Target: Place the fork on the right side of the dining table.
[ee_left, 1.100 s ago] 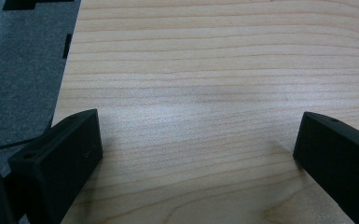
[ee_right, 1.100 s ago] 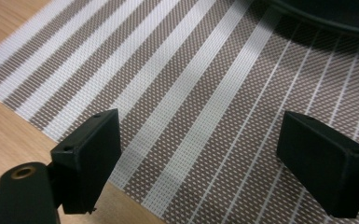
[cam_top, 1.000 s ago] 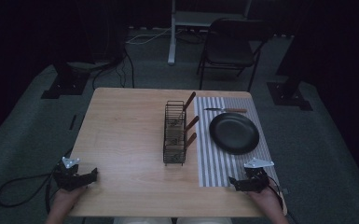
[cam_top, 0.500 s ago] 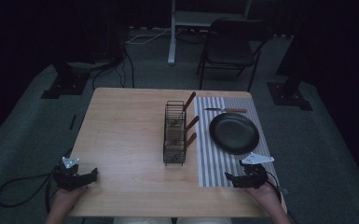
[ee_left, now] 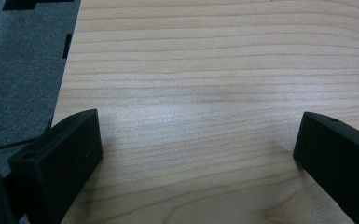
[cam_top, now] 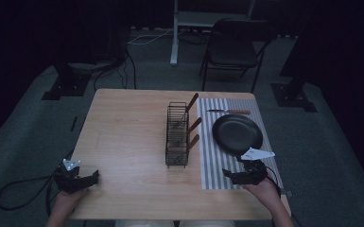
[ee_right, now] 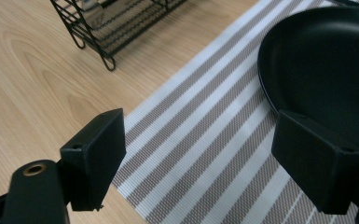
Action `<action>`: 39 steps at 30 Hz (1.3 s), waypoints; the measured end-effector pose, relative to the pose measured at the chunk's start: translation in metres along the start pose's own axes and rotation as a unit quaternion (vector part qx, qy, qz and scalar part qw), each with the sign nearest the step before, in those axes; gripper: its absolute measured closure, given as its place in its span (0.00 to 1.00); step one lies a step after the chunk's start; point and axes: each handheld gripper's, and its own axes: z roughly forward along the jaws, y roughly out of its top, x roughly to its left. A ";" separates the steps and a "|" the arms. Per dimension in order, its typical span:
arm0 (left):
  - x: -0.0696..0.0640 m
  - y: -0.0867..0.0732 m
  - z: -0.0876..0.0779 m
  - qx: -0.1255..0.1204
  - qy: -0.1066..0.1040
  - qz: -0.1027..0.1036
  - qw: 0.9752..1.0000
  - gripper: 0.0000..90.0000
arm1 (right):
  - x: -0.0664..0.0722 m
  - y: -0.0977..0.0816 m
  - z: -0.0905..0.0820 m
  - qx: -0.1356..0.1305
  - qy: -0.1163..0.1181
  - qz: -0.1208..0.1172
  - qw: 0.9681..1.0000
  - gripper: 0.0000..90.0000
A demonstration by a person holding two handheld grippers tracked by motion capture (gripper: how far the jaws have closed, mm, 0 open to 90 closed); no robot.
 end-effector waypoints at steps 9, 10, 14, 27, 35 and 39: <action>0.000 0.000 0.000 0.000 0.000 0.000 1.000 0.02 | 0.000 0.016 0.001 -0.020 0.009 -0.002 1.000 0.19; 0.000 0.000 0.000 0.000 0.000 0.000 1.000 0.02 | 0.000 0.017 0.001 -0.021 0.009 -0.004 1.000 0.19; 0.000 0.000 0.000 0.000 0.000 0.000 1.000 0.02 | 0.001 0.026 0.003 -0.026 0.010 -0.009 1.000 0.19; 0.000 0.000 0.000 0.000 0.000 0.000 1.000 0.02 | 0.004 0.052 0.011 -0.045 0.025 -0.018 0.999 0.22; 0.000 0.000 0.000 0.000 0.000 0.000 1.000 0.02 | 0.004 0.067 0.017 -0.052 0.030 -0.023 0.998 0.22; 0.000 0.000 0.000 0.000 0.000 0.000 1.000 0.02 | 0.004 0.075 0.020 -0.055 0.029 -0.026 0.998 0.25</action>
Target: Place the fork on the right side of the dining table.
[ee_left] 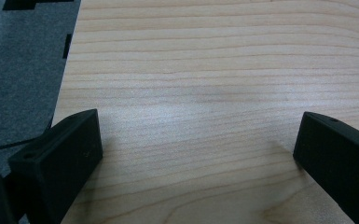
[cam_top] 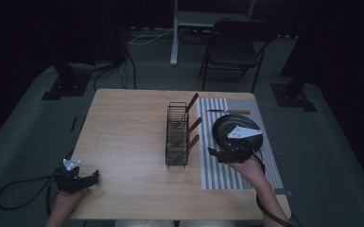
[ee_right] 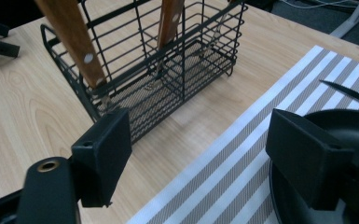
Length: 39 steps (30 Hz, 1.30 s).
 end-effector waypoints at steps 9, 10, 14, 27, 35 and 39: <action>0.000 0.000 0.000 0.000 0.000 0.000 1.000 0.02 | -0.002 0.018 0.012 -0.005 0.000 -0.006 1.000 0.31; 0.000 0.000 0.000 0.000 0.000 0.000 1.000 0.02 | -0.002 0.018 0.012 -0.005 0.000 -0.006 1.000 0.31; 0.000 0.000 0.000 0.001 0.000 0.001 1.000 0.02 | -0.003 0.025 0.016 -0.005 0.002 -0.009 1.000 0.31; 0.000 0.000 0.000 0.000 0.000 0.000 1.000 0.02 | -0.003 0.046 0.027 -0.015 0.009 -0.014 1.000 0.37; 0.000 0.000 0.000 0.000 0.000 0.000 1.000 0.02 | 0.002 0.058 0.035 -0.011 0.019 -0.022 1.000 0.46; 0.000 0.000 0.000 0.000 0.000 0.000 1.000 0.02 | 0.004 0.059 0.039 -0.007 0.023 -0.024 0.999 0.49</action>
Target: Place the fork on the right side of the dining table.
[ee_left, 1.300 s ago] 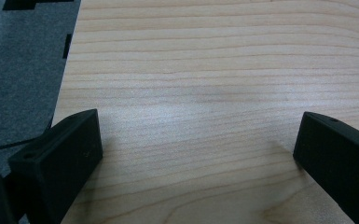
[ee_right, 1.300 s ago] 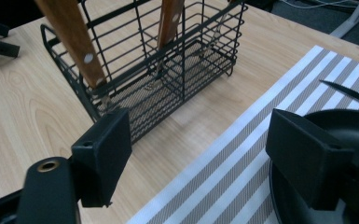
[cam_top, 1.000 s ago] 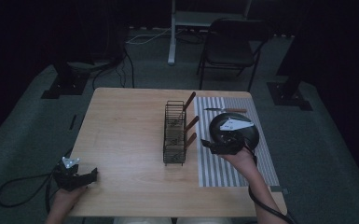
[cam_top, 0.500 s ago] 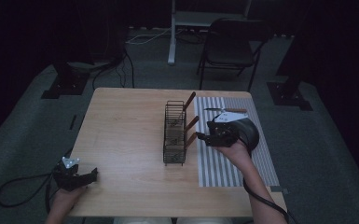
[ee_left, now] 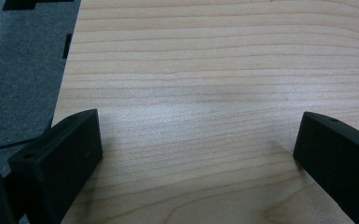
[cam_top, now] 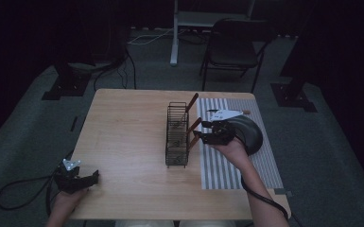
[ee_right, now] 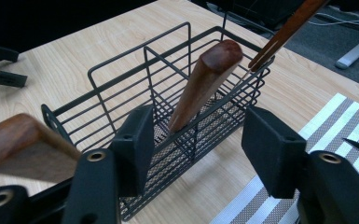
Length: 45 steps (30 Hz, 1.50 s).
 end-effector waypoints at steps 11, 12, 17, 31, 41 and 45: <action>0.000 0.000 0.000 0.000 0.000 0.000 1.000 0.02 | -0.002 0.004 0.010 -0.003 0.005 0.019 1.000 0.62; 0.000 0.000 0.000 0.000 0.000 0.000 1.000 0.02 | -0.002 0.004 0.011 -0.003 0.005 0.020 1.000 0.62; 0.000 0.000 0.000 0.000 0.000 0.000 1.000 0.02 | -0.002 0.006 0.013 -0.001 0.009 0.026 1.000 0.67; 0.000 0.000 0.000 0.000 0.000 0.000 1.000 0.02 | 0.000 0.007 0.013 0.000 0.021 0.020 1.000 0.82; 0.000 0.000 0.000 0.001 0.000 0.001 1.000 0.02 | 0.004 0.009 0.010 -0.003 0.041 0.019 0.999 0.85; 0.000 0.000 0.000 0.000 0.000 0.000 1.000 0.02 | 0.005 0.010 0.006 -0.007 0.042 0.014 0.999 0.90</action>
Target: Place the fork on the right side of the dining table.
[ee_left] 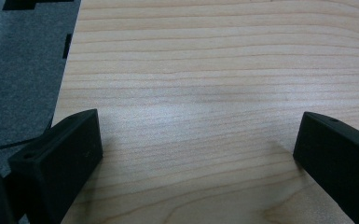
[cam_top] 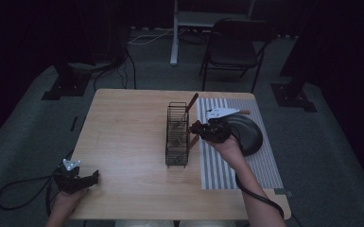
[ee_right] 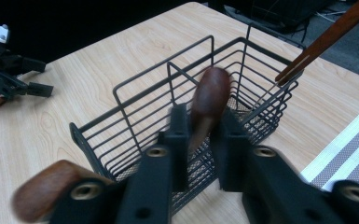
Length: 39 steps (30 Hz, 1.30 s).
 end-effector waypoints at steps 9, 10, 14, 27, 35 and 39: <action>0.000 0.000 0.000 -0.001 0.000 -0.001 1.000 0.02 | 0.004 0.005 -0.014 -0.017 -0.007 -0.008 1.000 0.90; 0.000 0.000 0.000 0.000 0.000 0.000 1.000 0.02 | 0.005 0.006 -0.016 -0.020 -0.006 -0.008 1.000 0.90; 0.000 0.000 0.000 0.000 0.000 0.000 1.000 0.02 | 0.007 0.009 -0.026 -0.030 0.003 -0.009 0.999 0.90; 0.000 0.000 0.000 0.000 0.000 0.000 1.000 0.02 | 0.025 0.033 -0.057 -0.059 0.005 -0.035 0.998 0.90; 0.000 0.000 0.000 0.000 0.000 0.000 1.000 0.02 | 0.030 0.040 -0.075 -0.074 0.001 -0.040 0.996 0.90; 0.000 0.000 0.000 0.000 0.000 0.000 1.000 0.02 | 0.029 0.042 -0.086 -0.085 -0.004 -0.036 0.996 0.90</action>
